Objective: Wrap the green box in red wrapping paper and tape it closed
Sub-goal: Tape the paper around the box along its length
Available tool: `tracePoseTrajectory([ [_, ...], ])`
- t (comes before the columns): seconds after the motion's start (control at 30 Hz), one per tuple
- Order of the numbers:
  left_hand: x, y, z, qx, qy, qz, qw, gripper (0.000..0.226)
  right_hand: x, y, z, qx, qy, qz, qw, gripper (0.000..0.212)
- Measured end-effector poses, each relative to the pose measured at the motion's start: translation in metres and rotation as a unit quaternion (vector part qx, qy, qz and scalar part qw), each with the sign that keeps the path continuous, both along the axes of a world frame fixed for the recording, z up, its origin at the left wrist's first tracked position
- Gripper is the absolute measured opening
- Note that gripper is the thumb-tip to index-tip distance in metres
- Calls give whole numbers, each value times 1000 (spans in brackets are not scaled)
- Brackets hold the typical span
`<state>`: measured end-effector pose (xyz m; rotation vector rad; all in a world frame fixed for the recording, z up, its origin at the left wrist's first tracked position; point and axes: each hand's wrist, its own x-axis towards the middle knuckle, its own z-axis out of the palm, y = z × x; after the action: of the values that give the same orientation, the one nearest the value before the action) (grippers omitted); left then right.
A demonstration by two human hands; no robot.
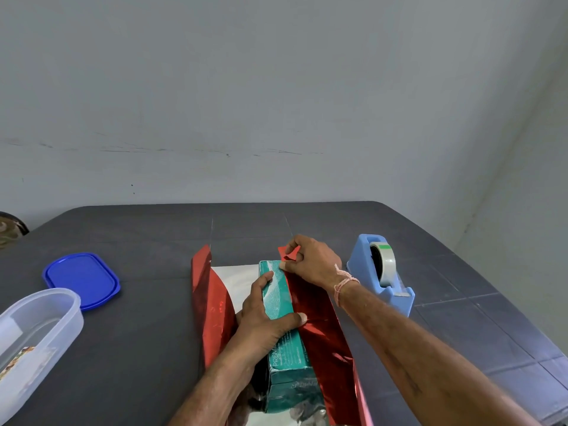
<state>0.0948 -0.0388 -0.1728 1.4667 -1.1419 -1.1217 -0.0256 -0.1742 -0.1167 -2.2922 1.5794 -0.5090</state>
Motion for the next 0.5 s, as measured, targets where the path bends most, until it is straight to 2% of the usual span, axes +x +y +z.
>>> tracePoseTrajectory([
  [0.2,1,-1,-3,12,5,8,1000,89,7,4,3,-6,46,-40,998,58],
  [0.3,2,-2,-3,11,8,9,1000,92,8,5,5,7,41,-36,998,65],
  [0.37,1,-2,-2,9,14,6,1000,92,3,7,9,39,-10,-12,999,66],
  [0.43,2,0,-2,1,11,5,1000,91,-10,12,11,79,-126,5,989,58],
  [0.5,2,1,-2,-5,14,4,1000,92,-28,24,13,79,-226,7,971,46],
])
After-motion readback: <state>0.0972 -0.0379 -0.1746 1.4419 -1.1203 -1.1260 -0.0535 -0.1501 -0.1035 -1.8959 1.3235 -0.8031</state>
